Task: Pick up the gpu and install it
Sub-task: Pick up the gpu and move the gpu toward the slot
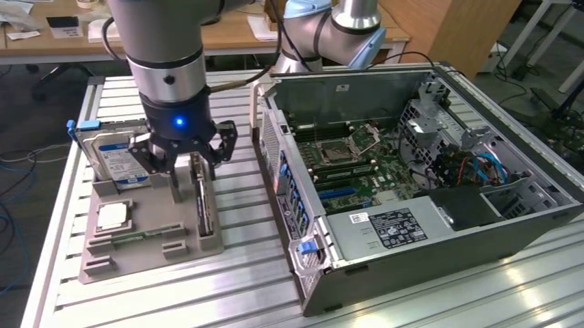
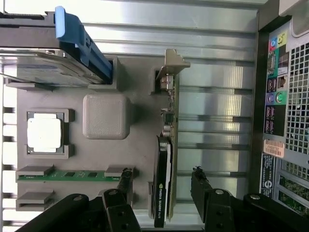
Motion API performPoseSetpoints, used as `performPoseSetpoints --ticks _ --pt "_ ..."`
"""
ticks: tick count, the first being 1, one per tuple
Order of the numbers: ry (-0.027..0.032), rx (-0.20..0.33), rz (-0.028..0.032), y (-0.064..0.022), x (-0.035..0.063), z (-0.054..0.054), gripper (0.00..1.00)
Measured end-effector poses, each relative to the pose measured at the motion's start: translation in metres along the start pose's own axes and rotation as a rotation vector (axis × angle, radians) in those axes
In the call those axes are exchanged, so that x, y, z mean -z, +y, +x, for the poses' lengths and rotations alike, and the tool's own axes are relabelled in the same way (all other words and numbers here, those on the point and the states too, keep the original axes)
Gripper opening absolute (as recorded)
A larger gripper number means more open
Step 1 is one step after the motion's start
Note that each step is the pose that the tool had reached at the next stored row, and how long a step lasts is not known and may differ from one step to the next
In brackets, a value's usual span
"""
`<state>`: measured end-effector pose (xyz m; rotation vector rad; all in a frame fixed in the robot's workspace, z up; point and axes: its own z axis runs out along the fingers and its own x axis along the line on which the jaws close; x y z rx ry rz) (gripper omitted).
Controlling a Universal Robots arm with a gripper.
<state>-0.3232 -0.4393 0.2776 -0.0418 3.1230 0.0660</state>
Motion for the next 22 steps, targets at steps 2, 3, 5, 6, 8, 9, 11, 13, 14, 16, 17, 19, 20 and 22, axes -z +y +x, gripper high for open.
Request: performPoseSetpoints --ticks 2,3,5,6,8,9,11,13,14,16,17,19,20,22 --pt "0.0011 0.007 -0.0001 -0.0003 -0.0036 0.000 0.61" --pt "0.0014 0.009 -0.0001 -0.0004 -0.0053 -0.001 0.61" --pt "0.0017 0.012 -0.0002 -0.0007 -0.0091 -0.001 0.61" --pt "0.0018 0.014 -0.0002 -0.0007 -0.0109 -0.001 0.61" --pt "0.0019 0.014 -0.0002 -0.0009 -0.0145 -0.001 0.61" --pt "0.0020 0.014 -0.0002 -0.0010 -0.0162 -0.001 0.61" --pt "0.0019 0.014 -0.0003 -0.0011 -0.0200 -0.001 0.61" --pt "0.0019 0.014 -0.0002 -0.0013 -0.0236 -0.001 0.61" --pt "0.0019 0.014 -0.0003 -0.0014 -0.0254 -0.001 0.61" --pt "0.0019 0.014 -0.0003 -0.0015 -0.0290 -0.001 0.61" --pt "0.0020 0.014 -0.0002 -0.0016 -0.0309 -0.001 0.61" --pt "0.0016 0.007 -0.0001 -0.0019 -0.0345 -0.001 0.61" --pt "0.0012 -0.002 0.0000 -0.0019 -0.0363 -0.001 0.61" --pt "0.0005 -0.021 0.0004 -0.0022 -0.0398 -0.001 0.61"
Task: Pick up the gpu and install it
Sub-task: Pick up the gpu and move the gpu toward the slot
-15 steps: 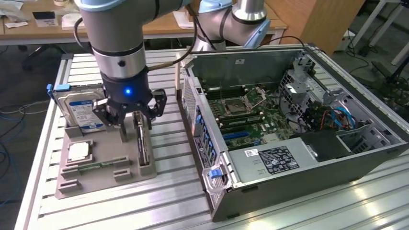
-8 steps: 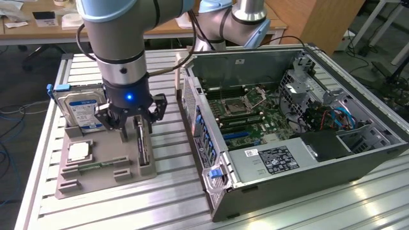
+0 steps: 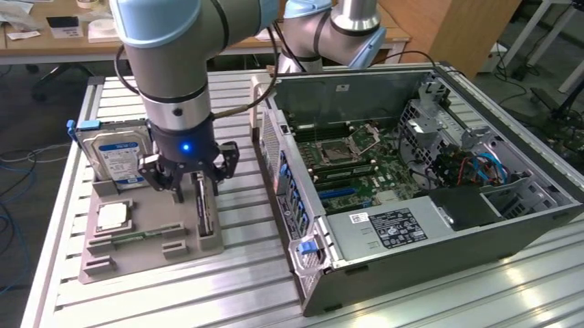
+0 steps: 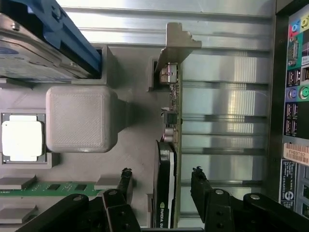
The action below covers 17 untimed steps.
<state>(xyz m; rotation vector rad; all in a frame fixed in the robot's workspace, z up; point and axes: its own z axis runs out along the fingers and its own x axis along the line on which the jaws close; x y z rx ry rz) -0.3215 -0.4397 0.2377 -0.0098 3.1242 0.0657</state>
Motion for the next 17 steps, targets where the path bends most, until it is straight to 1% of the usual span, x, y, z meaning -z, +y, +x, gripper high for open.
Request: performPoseSetpoints --ticks 7,11,17 --pt "-0.0006 -0.011 0.0002 -0.0005 -0.0129 -0.001 0.61" --pt "-0.0005 -0.013 0.0003 0.0020 -0.0202 -0.002 0.61" --pt "-0.0006 -0.015 0.0003 0.0017 -0.0302 -0.002 0.61"
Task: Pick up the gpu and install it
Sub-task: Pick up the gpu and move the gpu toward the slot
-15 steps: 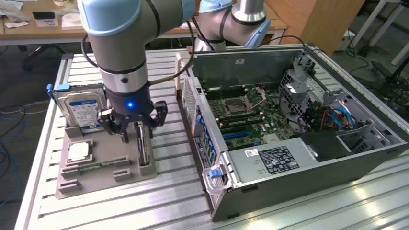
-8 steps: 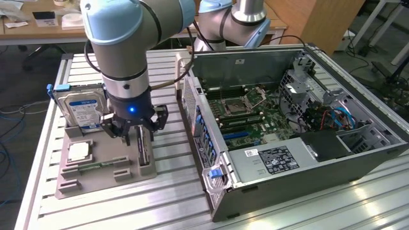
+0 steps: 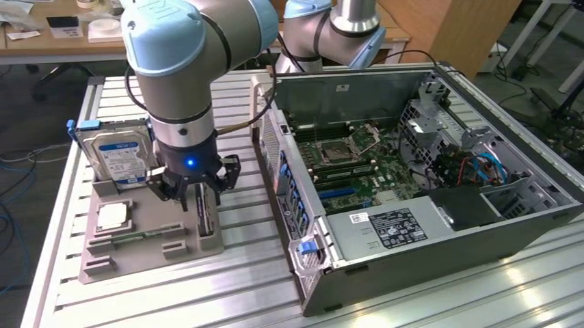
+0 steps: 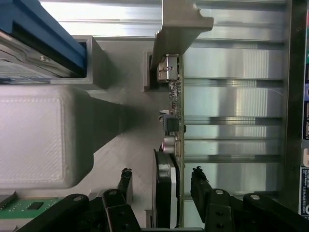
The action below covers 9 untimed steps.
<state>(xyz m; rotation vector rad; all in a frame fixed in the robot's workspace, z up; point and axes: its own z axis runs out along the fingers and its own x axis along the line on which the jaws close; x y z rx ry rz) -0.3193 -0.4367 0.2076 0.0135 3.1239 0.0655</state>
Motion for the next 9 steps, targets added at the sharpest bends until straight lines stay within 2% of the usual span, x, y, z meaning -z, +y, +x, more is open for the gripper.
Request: performPoseSetpoints --ticks 9 --pt "0.0000 0.000 0.0000 0.0000 -0.0002 0.0000 0.59"
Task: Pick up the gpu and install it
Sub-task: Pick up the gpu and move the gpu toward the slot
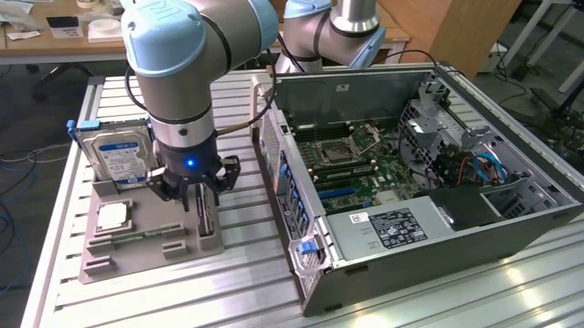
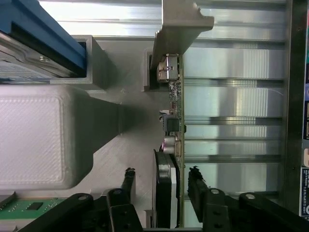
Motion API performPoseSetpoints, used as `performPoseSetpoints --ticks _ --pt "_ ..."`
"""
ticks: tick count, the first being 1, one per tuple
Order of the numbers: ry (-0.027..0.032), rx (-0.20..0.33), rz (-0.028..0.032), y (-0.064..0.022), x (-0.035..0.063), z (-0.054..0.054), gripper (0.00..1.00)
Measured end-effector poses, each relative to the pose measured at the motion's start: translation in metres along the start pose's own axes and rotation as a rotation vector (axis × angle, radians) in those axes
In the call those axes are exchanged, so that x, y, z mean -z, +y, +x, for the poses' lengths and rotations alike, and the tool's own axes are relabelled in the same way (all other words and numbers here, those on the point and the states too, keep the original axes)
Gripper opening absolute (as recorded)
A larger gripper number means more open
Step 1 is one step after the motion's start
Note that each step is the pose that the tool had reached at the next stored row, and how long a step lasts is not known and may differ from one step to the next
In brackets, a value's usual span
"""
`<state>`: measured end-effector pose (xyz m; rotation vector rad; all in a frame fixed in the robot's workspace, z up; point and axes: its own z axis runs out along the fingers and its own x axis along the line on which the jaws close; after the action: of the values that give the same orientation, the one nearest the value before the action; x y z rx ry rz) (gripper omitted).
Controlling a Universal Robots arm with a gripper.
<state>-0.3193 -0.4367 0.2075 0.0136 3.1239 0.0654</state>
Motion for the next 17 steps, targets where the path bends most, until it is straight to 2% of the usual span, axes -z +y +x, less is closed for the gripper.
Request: performPoseSetpoints --ticks 1,2,5,12,14,15,17 --pt "-0.0001 0.000 -0.0001 0.0000 -0.0002 0.0000 0.59" --pt "-0.0003 0.000 0.0000 0.0010 -0.0005 0.0000 0.52" --pt "-0.0001 -0.001 0.0011 0.0043 -0.0013 0.0000 0.52" --pt "0.0000 -0.001 0.0012 0.0032 -0.0020 0.0000 0.52" --pt "0.0001 -0.001 0.0013 0.0031 -0.0021 0.0000 0.51" --pt "0.0001 -0.001 0.0013 0.0031 -0.0021 0.0000 0.44" --pt "0.0000 -0.001 0.0013 0.0031 -0.0022 0.0000 0.44"
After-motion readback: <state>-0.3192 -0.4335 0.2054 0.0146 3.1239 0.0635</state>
